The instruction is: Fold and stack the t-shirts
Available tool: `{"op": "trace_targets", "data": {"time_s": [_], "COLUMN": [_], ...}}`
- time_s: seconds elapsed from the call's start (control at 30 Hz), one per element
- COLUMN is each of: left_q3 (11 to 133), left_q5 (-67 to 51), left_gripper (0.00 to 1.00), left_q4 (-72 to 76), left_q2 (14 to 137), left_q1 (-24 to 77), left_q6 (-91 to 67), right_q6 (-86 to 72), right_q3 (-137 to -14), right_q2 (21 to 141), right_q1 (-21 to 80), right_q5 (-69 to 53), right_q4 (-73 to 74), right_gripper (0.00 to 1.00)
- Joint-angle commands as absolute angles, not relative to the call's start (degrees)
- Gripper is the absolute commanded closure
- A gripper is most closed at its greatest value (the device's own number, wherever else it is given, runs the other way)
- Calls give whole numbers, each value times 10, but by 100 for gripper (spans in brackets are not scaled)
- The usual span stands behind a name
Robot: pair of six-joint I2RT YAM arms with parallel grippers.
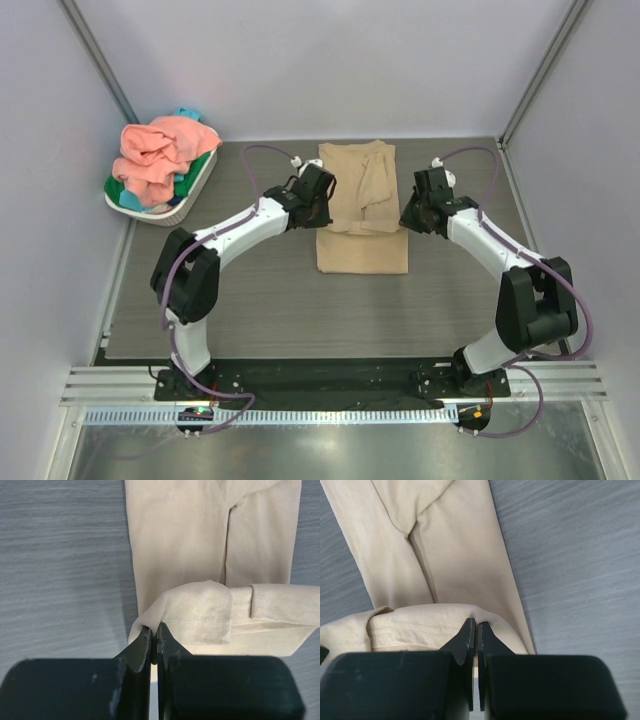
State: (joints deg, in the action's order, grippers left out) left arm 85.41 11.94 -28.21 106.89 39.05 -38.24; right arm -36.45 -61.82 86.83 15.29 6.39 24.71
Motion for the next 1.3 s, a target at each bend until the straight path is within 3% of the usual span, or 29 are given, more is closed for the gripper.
{"op": "trace_targets", "data": {"time_s": [0.0, 0.37, 0.47, 0.57, 0.6, 0.67, 0.73, 0.8, 0.87, 0.93, 1.07, 1.27], "left_q3": [897, 976, 1024, 1131, 1198, 1292, 1413, 1424, 1313, 1211, 978, 769], "left_q5": [83, 11, -31, -69, -77, -82, -108, -112, -99, -104, -111, -120], "left_gripper": [100, 100, 92, 84, 81, 66, 57, 53, 44, 27, 26, 27], "left_q4": [-267, -272, -285, -331, -364, -412, -504, -510, -481, -401, -318, -199], "left_q2": [1094, 1199, 1242, 1304, 1319, 1369, 1398, 1377, 1292, 1233, 1129, 1035], "left_q1": [371, 323, 309, 287, 274, 263, 236, 228, 227, 228, 236, 273], "left_q6": [-357, -352, -352, -352, -350, -345, -355, -361, -361, -373, -387, -412], "right_q6": [-343, -337, -337, -332, -331, -331, -322, -315, -312, -315, -316, -317], "right_q3": [-664, -746, -778, -845, -898, -964, -1064, -1067, -1013, -953, -753, -530], "right_q2": [900, 1026, 1061, 1109, 1126, 1171, 1187, 1169, 1132, 1070, 969, 849], "right_q1": [137, 118, 107, 91, 87, 78, 68, 66, 67, 67, 67, 67], "right_q5": [48, 23, 20, 9, 10, 18, 7, 9, 8, 8, -53, -135], "right_q4": [213, 205, 207, 227, 242, 307, 357, 369, 358, 330, 273, 186], "right_gripper": [99, 99, 98, 80, 59, 40, 36, 36, 36, 36, 36, 35]}}
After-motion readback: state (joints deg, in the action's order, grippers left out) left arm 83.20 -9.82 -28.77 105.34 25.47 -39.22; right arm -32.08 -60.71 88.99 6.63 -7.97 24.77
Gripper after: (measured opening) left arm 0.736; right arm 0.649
